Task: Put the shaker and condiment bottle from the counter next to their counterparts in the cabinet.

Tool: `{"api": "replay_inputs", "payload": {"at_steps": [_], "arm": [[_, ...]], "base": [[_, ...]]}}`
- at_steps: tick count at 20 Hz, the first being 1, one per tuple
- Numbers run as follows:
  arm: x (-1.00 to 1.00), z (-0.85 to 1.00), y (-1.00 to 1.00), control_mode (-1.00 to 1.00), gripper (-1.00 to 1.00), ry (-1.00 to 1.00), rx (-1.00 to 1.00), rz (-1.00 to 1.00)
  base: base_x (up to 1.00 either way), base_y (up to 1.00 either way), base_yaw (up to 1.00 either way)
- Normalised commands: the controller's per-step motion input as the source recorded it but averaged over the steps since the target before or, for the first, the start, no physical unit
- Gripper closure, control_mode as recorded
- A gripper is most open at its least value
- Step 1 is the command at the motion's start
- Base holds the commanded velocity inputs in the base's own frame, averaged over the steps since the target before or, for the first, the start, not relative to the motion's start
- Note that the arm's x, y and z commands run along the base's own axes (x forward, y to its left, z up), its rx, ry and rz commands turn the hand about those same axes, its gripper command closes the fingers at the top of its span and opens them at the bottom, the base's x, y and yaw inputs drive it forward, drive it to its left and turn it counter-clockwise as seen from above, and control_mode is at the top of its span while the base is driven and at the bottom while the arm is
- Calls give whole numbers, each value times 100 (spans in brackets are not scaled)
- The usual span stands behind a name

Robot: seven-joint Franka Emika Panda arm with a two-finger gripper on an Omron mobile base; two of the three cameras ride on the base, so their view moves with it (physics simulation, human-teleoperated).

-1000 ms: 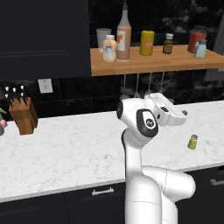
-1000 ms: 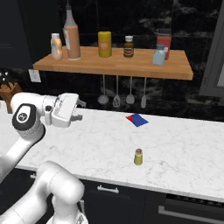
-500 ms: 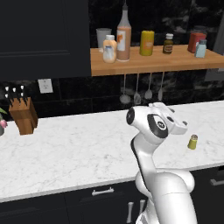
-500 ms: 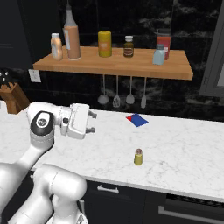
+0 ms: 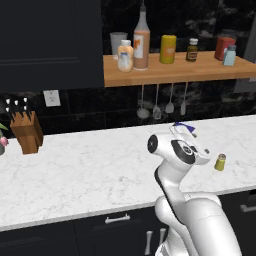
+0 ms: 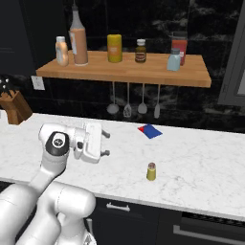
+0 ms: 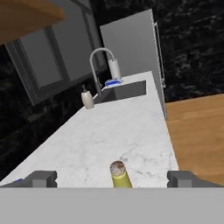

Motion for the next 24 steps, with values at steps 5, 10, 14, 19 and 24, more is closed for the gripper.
{"api": "replay_inputs", "payload": {"at_steps": [5, 10, 14, 19, 24], "arm": [[56, -27, -39, -100, -100, 6, 21, 0], [34, -32, -39, -100, -100, 14, 8, 0], [18, -66, -14, -100, -100, 7, 1, 0], [7, -93, 0, -100, -100, 3, 0, 0], [14, -36, -2, -100, -100, 0, 0, -2]], "base": [[0, 0, 0], [0, 0, 0], [0, 0, 0], [0, 0, 0], [0, 0, 0]]}}
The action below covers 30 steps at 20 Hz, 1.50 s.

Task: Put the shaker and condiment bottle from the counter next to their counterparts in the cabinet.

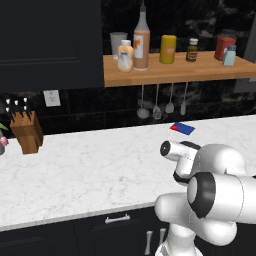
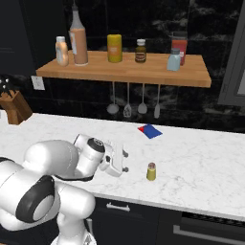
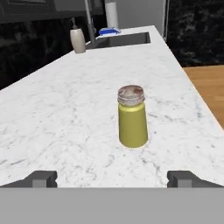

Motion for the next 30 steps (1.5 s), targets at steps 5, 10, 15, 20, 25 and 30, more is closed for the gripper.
{"api": "replay_inputs", "payload": {"at_steps": [5, 10, 15, 20, 25, 30], "arm": [[6, 0, -24, -100, -100, 5, 4, -5], [15, 9, -15, -100, -100, 9, 3, 3], [0, 42, -18, -100, -100, 0, -5, 0], [-9, 3, -12, -100, -100, -1, -13, -1], [-12, 0, -20, -100, -100, 0, -4, -4], [-3, 0, -17, -100, -100, -3, 0, -5]], "base": [[0, 0, 0], [0, 0, 0], [0, 0, 0], [0, 0, 0], [0, 0, 0], [0, 0, 0]]}}
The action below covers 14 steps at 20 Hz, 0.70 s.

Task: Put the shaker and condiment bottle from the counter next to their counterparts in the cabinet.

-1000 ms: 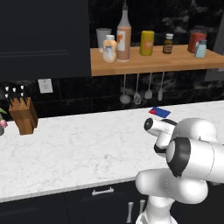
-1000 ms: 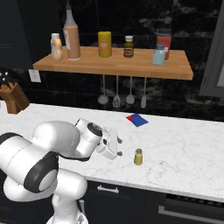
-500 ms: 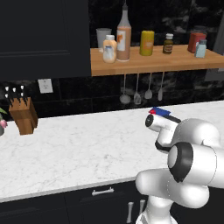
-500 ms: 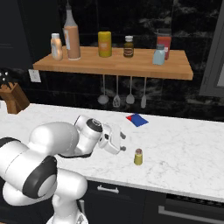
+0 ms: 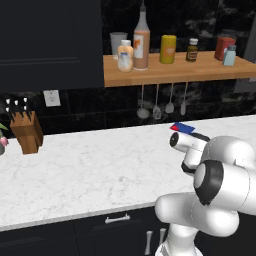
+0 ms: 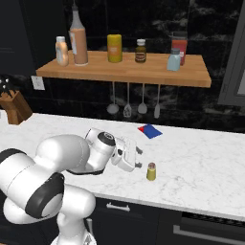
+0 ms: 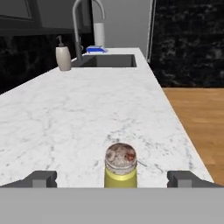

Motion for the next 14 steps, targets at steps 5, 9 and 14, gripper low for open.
{"api": "replay_inputs", "payload": {"at_steps": [5, 9, 14], "arm": [[0, 0, -3, -100, -100, 0, 5, -5], [-4, -4, 0, -100, -100, 0, 6, -6], [-2, -1, -3, -100, -100, 0, 6, -5]], "base": [[0, 0, 0], [0, 0, 0], [0, 0, 0]]}}
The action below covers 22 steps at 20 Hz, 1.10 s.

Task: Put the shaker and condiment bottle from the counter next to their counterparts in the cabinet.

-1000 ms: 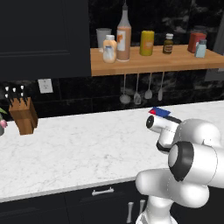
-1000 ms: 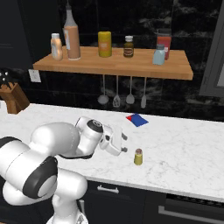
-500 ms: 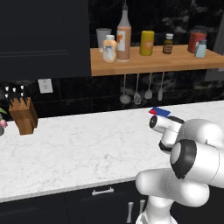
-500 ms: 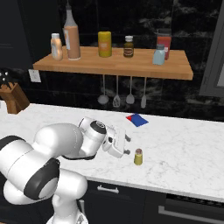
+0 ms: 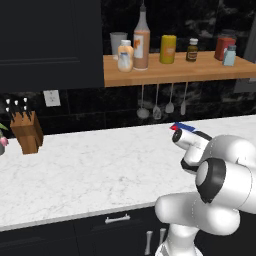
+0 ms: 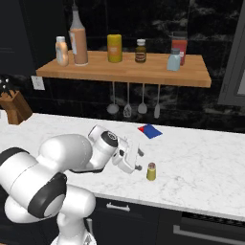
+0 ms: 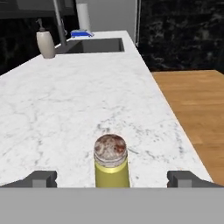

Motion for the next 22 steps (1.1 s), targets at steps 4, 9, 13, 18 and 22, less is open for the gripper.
{"api": "replay_inputs", "payload": {"at_steps": [4, 9, 13, 18, 22], "arm": [[-7, -2, -14, -100, -100, 0, 5, -4], [-1, -2, -30, -100, -100, 0, 5, -2], [-6, -11, -28, -100, -100, 0, 5, 0], [-5, -50, -7, -100, -100, 0, 1, 0], [0, -58, 0, -100, -100, 0, 0, 0]], "base": [[0, 0, 0], [0, 0, 0], [0, 0, 0], [0, 0, 0], [0, 0, 0]]}}
